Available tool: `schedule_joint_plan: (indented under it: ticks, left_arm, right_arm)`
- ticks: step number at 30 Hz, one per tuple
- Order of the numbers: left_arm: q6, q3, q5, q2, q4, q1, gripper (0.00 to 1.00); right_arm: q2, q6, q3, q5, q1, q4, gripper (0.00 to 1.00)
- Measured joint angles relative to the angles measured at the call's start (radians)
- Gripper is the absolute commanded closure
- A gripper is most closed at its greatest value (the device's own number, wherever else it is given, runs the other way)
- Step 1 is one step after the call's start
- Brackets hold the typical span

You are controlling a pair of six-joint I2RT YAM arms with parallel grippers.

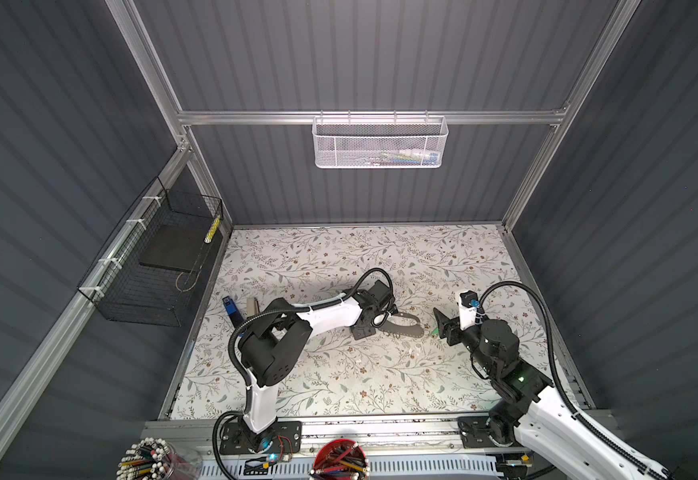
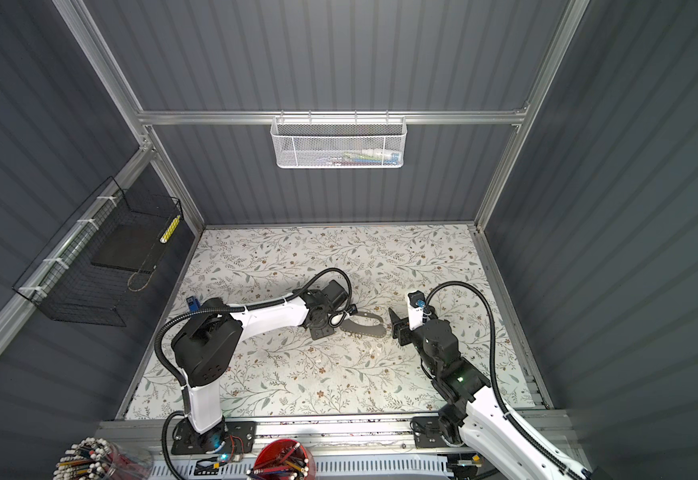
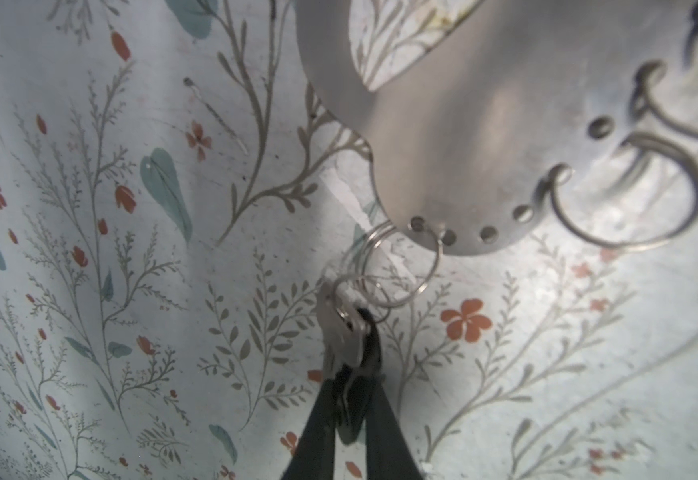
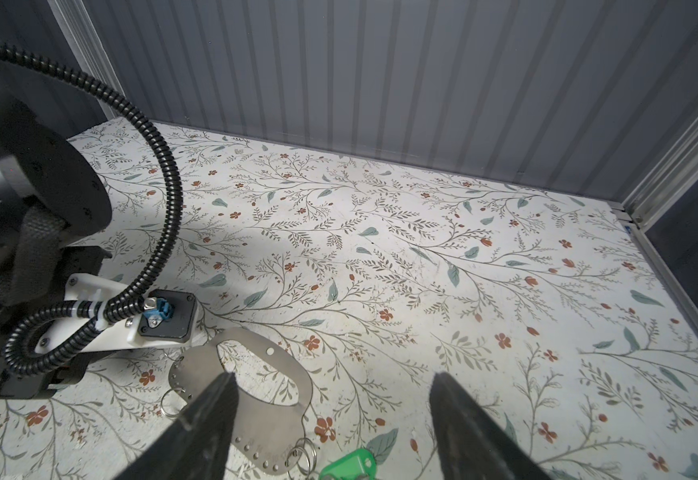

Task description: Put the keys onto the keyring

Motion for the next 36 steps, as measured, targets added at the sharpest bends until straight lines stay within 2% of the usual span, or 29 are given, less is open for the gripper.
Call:
schedule_joint_plan:
  ticks: [5, 10, 11, 16, 18, 21, 26, 28, 30, 36]
  left_arm:
    - [-0.029, -0.04, 0.01, -0.045, 0.0, 0.021, 0.66]
    - [-0.111, -0.137, 0.054, -0.232, 0.075, 0.1, 0.55]
    - [-0.135, -0.165, 0.068, -0.286, 0.111, 0.129, 0.49]
    - [-0.275, -0.351, 0.073, -0.534, 0.371, 0.29, 0.02]
    - [-0.332, -0.454, 0.034, -0.604, 0.508, 0.36, 0.0]
    - [-0.385, -0.577, -0.025, -0.624, 0.663, 0.443, 0.0]
    - [-0.426, -0.696, -0.101, -0.521, 0.857, 0.579, 0.0]
    - [-0.428, -0.727, -0.11, -0.458, 0.948, 0.627, 0.0]
    - [-0.429, -0.761, -0.093, -0.403, 1.047, 0.673, 0.0]
    - [-0.443, -0.776, 0.079, -0.298, 1.242, 0.77, 0.0]
  right_arm:
    - [0.0, -0.01, 0.0, 0.001, -0.006, 0.003, 0.19]
    - [0.019, -0.028, 0.0, 0.012, -0.016, 0.034, 0.15]
    - [0.027, -0.037, 0.0, 0.018, -0.02, 0.047, 0.14]
    - [0.11, -0.067, 0.0, 0.028, -0.11, 0.175, 0.12]
    - [0.177, -0.069, 0.0, 0.029, -0.17, 0.243, 0.12]
    - [0.299, -0.069, 0.0, 0.027, -0.252, 0.335, 0.11]
    - [0.498, -0.073, -0.007, -0.011, -0.351, 0.467, 0.09]
    - [0.568, -0.074, -0.019, -0.051, -0.385, 0.537, 0.02]
    - [0.619, -0.071, -0.024, -0.081, -0.416, 0.562, 0.01]
    - [0.634, -0.057, -0.049, -0.201, -0.546, 0.668, 0.01]
